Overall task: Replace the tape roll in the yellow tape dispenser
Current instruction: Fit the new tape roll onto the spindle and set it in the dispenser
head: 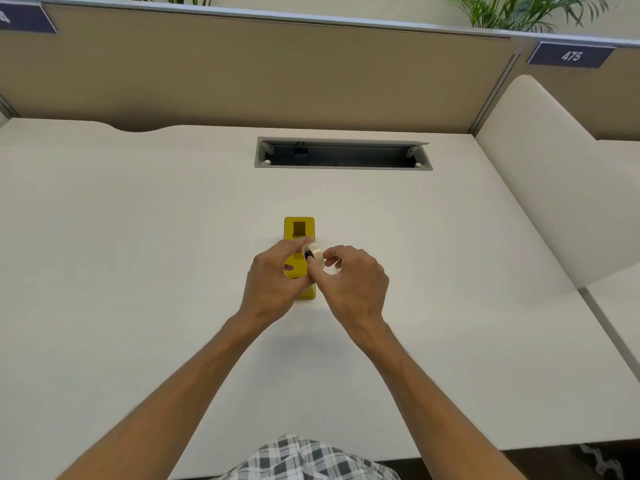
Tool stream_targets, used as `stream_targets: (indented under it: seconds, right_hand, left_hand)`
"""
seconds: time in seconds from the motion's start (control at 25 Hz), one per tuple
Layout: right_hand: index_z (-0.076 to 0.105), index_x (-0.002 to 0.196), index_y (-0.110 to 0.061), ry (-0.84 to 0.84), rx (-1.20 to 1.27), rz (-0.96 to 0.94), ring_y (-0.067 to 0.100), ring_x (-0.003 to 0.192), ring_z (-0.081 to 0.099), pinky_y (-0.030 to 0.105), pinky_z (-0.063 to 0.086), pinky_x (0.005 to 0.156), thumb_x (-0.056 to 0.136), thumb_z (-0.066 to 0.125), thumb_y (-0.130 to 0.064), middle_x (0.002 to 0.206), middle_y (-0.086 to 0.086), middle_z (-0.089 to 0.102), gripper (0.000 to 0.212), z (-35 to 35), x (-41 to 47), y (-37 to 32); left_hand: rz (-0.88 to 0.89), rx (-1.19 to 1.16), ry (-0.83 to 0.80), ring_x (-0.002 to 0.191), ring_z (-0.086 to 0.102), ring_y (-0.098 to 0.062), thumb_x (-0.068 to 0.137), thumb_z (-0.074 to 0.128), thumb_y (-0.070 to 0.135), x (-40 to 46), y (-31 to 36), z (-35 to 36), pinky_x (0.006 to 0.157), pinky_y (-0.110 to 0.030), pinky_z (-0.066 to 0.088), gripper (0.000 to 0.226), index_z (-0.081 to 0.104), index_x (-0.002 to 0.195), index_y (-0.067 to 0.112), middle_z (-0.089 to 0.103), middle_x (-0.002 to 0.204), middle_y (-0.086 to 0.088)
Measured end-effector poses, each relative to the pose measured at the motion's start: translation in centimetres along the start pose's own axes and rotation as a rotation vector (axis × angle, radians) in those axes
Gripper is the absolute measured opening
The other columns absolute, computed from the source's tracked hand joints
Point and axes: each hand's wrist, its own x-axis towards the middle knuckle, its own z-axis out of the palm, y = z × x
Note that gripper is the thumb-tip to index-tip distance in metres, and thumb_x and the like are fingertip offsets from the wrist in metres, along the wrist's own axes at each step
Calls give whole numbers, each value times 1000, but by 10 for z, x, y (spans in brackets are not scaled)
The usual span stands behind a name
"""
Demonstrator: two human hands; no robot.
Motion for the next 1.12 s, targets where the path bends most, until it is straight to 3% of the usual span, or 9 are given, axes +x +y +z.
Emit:
stream_targets:
  seconds: [0.12, 0.24, 0.48, 0.68, 0.84, 0.92, 1.12]
  right_hand:
    - [71, 82, -27, -18, 13, 16, 11, 76, 61, 26, 39, 58, 79, 65, -51, 78, -10, 68, 25, 6, 3, 0]
    - [69, 78, -25, -43, 45, 10, 12, 70, 60, 25, 35, 56, 80, 66, -48, 73, -10, 66, 24, 12, 7, 0]
    - [72, 81, -20, -54, 176, 69, 12, 67, 63, 32, 52, 63, 82, 68, -42, 72, -8, 69, 22, 24, 20, 1]
    - [72, 83, -24, -25, 118, 94, 12, 73, 64, 29, 47, 62, 81, 66, -48, 75, -10, 69, 24, 36, 34, -2]
    - [70, 81, -26, -5, 3, 85, 14, 72, 62, 26, 35, 57, 81, 64, -49, 74, -9, 68, 25, 49, 42, -9]
    - [68, 79, -24, -1, -36, 67, 16, 69, 61, 26, 35, 56, 82, 64, -49, 71, -8, 67, 26, 56, 44, -11]
    - [68, 76, -19, 10, -117, 33, 19, 65, 61, 27, 38, 53, 82, 65, -47, 69, -4, 67, 29, 70, 48, -10]
  left_hand:
    - [-38, 47, -18, 105, 61, -11, 75, 75, 29, 4, -7, -1, 83, -37, 55, 50, 62, 123, 31, 66, 118, 10]
    - [-5, 78, -33, 113, 54, -5, 76, 74, 24, 8, -10, -1, 91, -28, 49, 52, 59, 126, 30, 60, 120, 16]
    - [-62, 121, -32, 125, 47, -8, 75, 77, 33, 15, -21, -3, 96, -14, 34, 67, 50, 135, 24, 57, 133, 7]
    - [-125, 170, -35, 131, 36, 1, 78, 67, 55, 0, -41, -7, 104, -19, 29, 75, 38, 142, 28, 44, 146, 10]
    - [-266, 196, -174, 144, 25, -12, 76, 57, 67, -17, -63, -7, 116, -35, 25, 89, 25, 149, 29, 29, 157, 5]
    - [-247, 226, -229, 146, 22, -13, 75, 58, 69, -21, -71, -7, 118, -40, 24, 93, 23, 150, 27, 26, 158, 5]
    - [-140, 373, -244, 148, 15, -13, 80, 51, 68, -23, -81, -3, 121, -38, 10, 90, 26, 150, 19, 26, 158, 1]
